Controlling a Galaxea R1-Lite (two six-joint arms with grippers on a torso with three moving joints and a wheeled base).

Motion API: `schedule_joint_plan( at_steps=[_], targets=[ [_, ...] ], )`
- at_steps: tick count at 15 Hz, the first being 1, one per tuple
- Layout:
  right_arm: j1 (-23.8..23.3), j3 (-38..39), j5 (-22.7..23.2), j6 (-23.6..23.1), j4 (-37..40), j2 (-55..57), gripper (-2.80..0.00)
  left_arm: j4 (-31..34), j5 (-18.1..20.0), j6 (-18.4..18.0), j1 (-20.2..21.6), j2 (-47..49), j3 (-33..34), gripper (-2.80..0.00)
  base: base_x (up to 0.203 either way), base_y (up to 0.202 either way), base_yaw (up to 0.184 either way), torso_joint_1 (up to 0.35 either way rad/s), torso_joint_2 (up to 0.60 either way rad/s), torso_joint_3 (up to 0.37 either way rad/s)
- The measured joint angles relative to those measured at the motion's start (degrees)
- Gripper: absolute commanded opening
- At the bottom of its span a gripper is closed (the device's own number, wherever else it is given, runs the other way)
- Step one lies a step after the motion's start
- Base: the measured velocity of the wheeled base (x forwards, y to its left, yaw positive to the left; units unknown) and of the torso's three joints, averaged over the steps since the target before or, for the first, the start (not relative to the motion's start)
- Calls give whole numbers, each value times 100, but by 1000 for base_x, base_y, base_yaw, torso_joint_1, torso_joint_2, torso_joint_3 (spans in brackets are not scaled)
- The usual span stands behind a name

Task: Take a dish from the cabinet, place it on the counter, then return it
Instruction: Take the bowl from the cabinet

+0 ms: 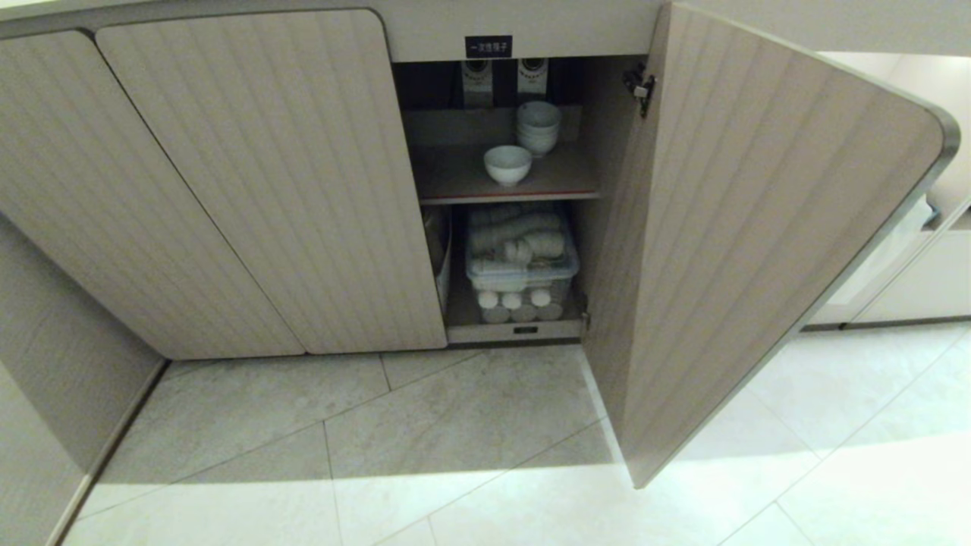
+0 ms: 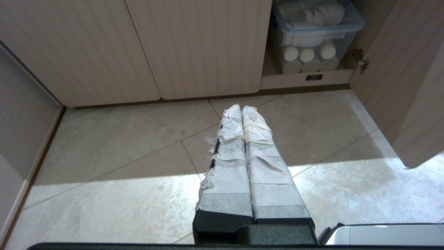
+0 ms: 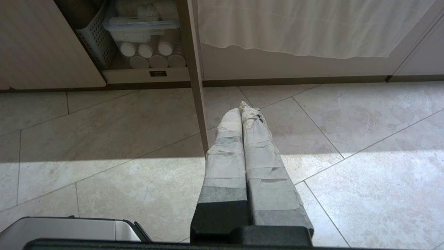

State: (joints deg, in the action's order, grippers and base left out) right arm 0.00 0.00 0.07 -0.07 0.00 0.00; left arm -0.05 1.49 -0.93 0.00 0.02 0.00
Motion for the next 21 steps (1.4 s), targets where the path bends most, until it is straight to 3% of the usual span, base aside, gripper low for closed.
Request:
schedule_joint_plan(
  at_steps=[21],
  targets=[
    [0,0,0,0,0,0,-280,5,-115,11,0,0,0,-280,0,0,0,0,0,0]
  ],
)
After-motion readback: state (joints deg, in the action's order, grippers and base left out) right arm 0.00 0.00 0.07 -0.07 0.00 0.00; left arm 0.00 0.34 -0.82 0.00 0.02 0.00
